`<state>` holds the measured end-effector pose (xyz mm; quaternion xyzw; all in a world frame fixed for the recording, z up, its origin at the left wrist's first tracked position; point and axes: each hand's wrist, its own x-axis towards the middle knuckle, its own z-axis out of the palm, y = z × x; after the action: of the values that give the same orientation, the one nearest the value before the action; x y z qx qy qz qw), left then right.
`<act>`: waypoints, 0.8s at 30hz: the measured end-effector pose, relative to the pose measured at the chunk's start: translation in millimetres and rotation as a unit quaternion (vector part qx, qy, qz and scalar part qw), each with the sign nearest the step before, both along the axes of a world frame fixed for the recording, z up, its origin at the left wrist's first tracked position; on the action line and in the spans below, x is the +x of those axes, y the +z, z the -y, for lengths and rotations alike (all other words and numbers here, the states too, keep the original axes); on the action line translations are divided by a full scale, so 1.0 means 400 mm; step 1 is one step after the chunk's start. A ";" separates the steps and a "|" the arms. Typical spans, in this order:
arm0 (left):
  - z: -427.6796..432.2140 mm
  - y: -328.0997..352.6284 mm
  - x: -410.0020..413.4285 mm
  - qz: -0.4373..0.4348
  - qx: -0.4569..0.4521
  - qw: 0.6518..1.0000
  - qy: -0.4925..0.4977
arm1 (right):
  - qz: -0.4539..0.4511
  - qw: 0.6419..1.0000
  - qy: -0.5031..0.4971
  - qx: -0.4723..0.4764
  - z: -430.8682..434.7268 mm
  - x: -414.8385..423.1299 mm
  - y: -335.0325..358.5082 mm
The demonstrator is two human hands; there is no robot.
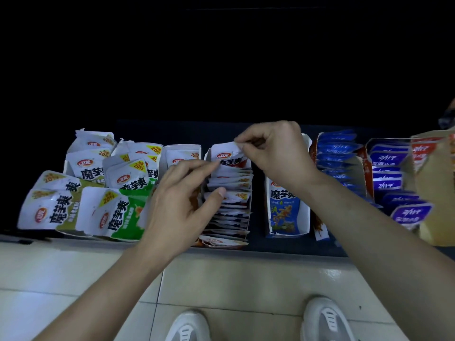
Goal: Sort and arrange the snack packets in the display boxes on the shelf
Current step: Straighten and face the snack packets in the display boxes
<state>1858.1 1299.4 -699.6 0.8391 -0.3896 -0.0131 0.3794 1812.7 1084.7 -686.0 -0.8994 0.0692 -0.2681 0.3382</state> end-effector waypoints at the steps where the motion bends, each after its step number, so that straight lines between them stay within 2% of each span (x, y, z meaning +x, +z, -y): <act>1: -0.003 0.001 -0.001 -0.005 -0.006 1.000 0.000 | -0.008 1.000 0.005 0.010 0.003 0.000 0.003; 7: 0.002 0.025 0.006 -0.085 -0.095 0.991 0.042 | 0.043 0.997 -0.014 0.057 0.004 -0.017 0.028; 9: 0.011 0.036 0.023 -0.106 -0.079 0.990 0.043 | 0.070 0.994 -0.017 0.081 0.006 -0.021 0.047; 13: 0.044 0.042 0.054 -0.147 -0.059 0.987 -0.031 | 0.124 0.988 -0.037 0.080 0.009 -0.024 0.092; 16: 0.067 0.036 0.084 -0.111 -0.051 0.992 -0.028 | 0.150 0.985 -0.045 0.065 0.012 -0.025 0.110; 21: 0.104 0.032 0.140 -0.030 -0.043 0.999 0.012 | 0.137 0.990 -0.033 0.030 0.011 -0.027 0.105; 24: 0.116 0.035 0.150 -0.038 -0.036 0.999 0.001 | 0.143 0.989 -0.033 0.021 0.021 -0.023 0.101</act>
<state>1917.9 1253.0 -685.5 0.8244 -0.3742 -0.0302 0.4237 1803.4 1076.4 -645.4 -0.8419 0.0558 -0.4034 0.3540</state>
